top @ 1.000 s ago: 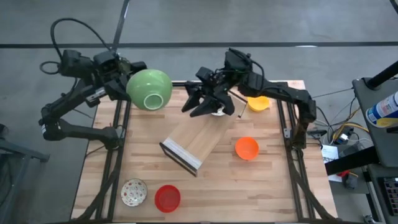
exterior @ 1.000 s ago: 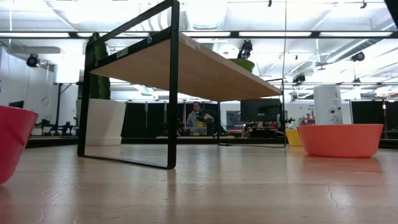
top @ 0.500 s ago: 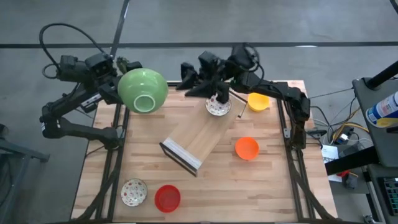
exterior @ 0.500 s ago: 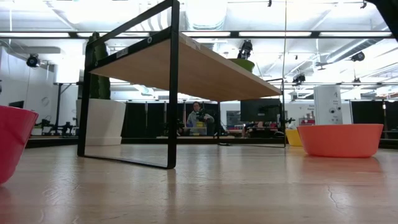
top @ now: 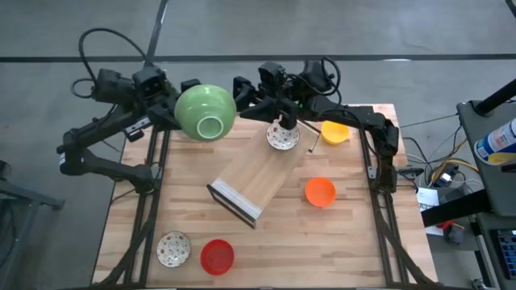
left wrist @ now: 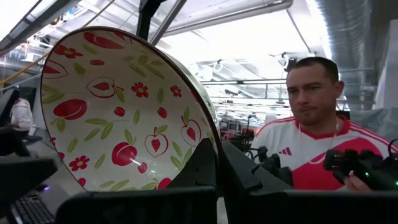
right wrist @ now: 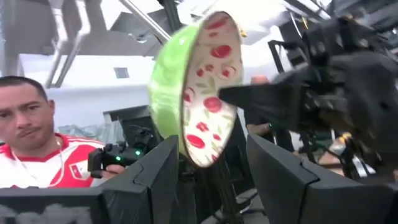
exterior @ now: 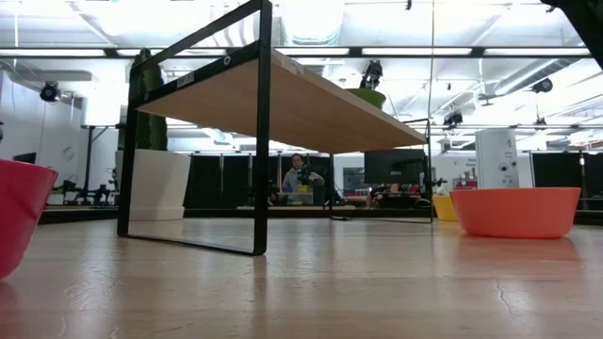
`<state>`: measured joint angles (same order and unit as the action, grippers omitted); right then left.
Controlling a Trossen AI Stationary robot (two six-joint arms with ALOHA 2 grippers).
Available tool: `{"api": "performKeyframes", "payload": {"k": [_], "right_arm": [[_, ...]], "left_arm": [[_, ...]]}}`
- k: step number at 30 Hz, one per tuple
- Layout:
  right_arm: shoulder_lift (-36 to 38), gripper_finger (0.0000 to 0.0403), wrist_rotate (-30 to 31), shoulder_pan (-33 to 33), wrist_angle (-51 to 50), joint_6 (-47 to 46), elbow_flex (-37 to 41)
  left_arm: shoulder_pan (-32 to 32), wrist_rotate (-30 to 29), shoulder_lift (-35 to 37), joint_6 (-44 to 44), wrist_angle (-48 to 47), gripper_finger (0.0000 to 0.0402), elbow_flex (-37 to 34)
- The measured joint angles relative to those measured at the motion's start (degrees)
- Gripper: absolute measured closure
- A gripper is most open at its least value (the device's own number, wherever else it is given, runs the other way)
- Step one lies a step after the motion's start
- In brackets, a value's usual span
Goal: Pick & Place Mini bowls
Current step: Stack the top white bowl on the top of the white bowl on the shelf
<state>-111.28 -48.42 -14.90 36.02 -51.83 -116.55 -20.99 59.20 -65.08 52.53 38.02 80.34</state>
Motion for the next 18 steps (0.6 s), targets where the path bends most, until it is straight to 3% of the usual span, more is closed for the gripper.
{"api": "performKeyframes", "payload": {"k": [18], "right_arm": [[0.1, 0.0218, -2.9, 1.6, 5.3, 0.2, 0.0]], "left_arm": [[0.0, 0.1, -3.2, -0.1, 1.0, 0.0401, 0.0]]}}
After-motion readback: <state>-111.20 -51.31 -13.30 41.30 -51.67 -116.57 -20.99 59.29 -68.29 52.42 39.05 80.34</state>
